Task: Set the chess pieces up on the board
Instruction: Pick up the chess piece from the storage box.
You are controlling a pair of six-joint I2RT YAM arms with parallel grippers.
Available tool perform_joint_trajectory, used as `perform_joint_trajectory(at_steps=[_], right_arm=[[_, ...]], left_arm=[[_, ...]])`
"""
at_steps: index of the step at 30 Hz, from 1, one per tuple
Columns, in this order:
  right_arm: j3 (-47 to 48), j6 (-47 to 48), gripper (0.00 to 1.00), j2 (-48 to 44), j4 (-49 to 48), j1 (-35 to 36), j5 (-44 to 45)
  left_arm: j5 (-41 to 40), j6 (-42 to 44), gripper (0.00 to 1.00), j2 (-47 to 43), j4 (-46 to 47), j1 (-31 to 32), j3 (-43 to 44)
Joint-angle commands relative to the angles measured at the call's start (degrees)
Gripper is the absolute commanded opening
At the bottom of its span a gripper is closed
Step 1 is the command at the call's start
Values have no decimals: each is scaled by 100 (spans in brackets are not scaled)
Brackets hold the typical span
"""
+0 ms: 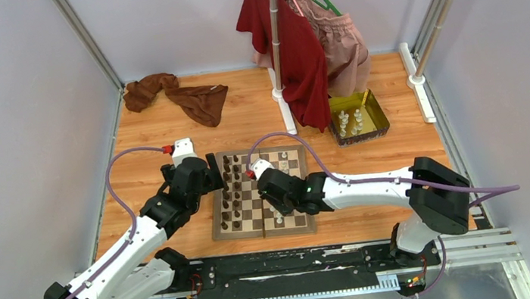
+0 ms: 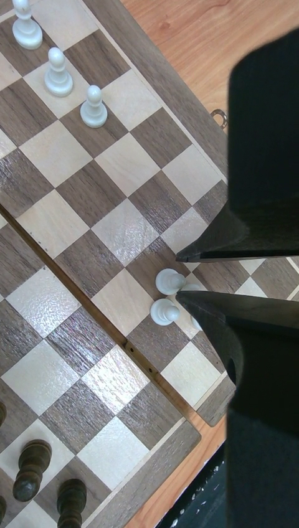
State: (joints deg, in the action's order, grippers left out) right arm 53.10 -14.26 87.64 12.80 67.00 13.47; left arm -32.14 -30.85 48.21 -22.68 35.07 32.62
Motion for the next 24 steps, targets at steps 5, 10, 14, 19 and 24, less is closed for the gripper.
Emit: perform_joint_trajectory(at_steps=[5, 10, 14, 19, 24], right_arm=[[182, 48, 27, 121, -113, -10, -94], [213, 63, 25, 173, -137, -19, -140], [250, 82, 23, 201, -144, -26, -166], [278, 80, 15, 252, -146, -45, -187], [253, 52, 11, 266, -146, -64, -196]], left_arm=[[-117, -60, 100, 26, 167, 44, -38], [-125, -53, 100, 39, 174, 49, -48], [-121, -51, 100, 39, 184, 45, -61], [-126, -56, 100, 65, 193, 48, -79], [-120, -58, 100, 59, 205, 47, -94]])
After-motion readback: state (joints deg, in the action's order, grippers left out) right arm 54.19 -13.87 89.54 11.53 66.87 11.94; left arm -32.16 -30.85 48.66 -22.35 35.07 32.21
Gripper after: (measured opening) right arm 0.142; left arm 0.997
